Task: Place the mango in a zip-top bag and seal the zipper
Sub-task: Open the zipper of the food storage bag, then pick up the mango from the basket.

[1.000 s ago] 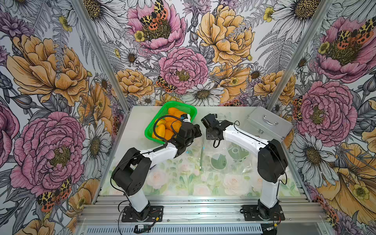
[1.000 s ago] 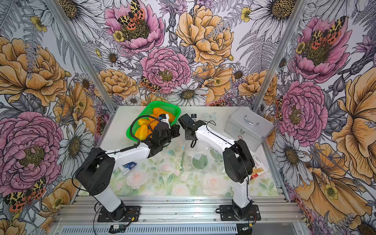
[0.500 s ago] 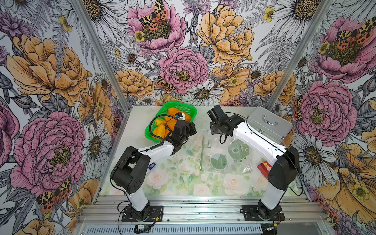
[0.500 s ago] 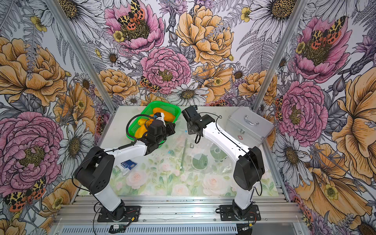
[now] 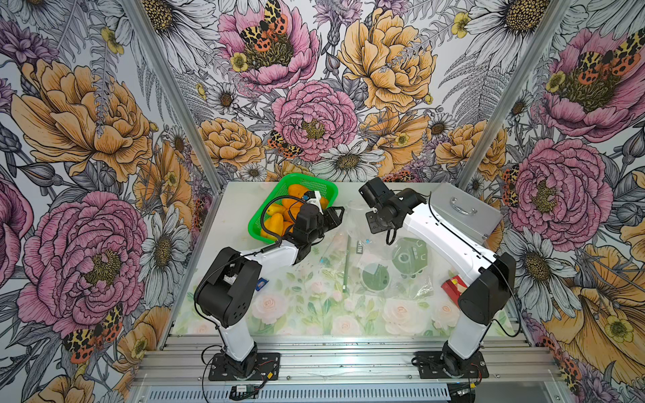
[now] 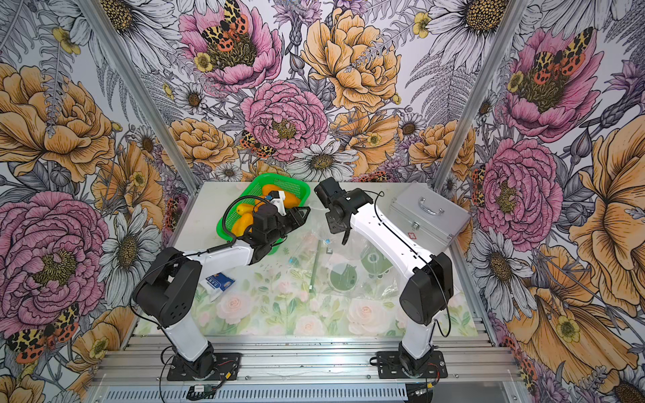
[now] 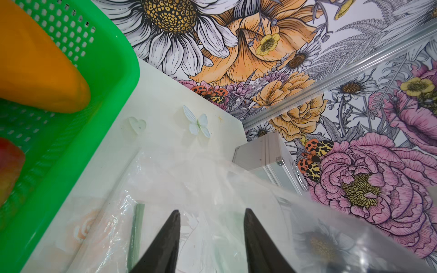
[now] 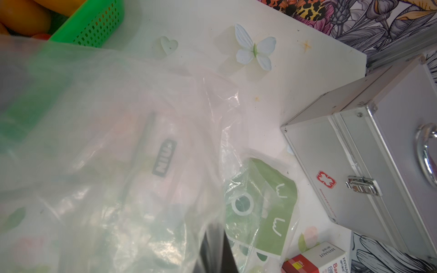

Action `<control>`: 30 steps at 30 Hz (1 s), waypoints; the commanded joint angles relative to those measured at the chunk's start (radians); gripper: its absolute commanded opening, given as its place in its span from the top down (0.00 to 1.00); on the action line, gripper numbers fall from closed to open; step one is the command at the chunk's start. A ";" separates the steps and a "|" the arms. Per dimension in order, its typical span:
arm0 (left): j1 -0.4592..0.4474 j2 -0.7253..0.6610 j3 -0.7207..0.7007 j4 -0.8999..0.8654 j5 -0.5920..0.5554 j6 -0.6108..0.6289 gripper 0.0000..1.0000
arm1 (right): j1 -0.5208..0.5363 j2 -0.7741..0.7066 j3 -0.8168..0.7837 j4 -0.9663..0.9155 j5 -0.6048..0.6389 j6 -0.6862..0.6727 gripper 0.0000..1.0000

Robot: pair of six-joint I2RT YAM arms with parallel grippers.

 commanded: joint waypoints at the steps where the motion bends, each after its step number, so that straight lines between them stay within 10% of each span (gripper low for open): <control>1: 0.015 -0.110 -0.050 0.052 -0.021 0.018 0.51 | -0.006 0.051 0.030 0.020 0.050 -0.017 1.00; 13: 0.116 -0.348 -0.096 -0.437 -0.368 0.209 0.33 | -0.001 0.144 0.116 0.057 -0.044 -0.020 1.00; 30: 0.358 -0.096 0.142 -0.869 -0.249 0.551 0.10 | 0.000 0.214 0.191 0.060 -0.100 -0.002 1.00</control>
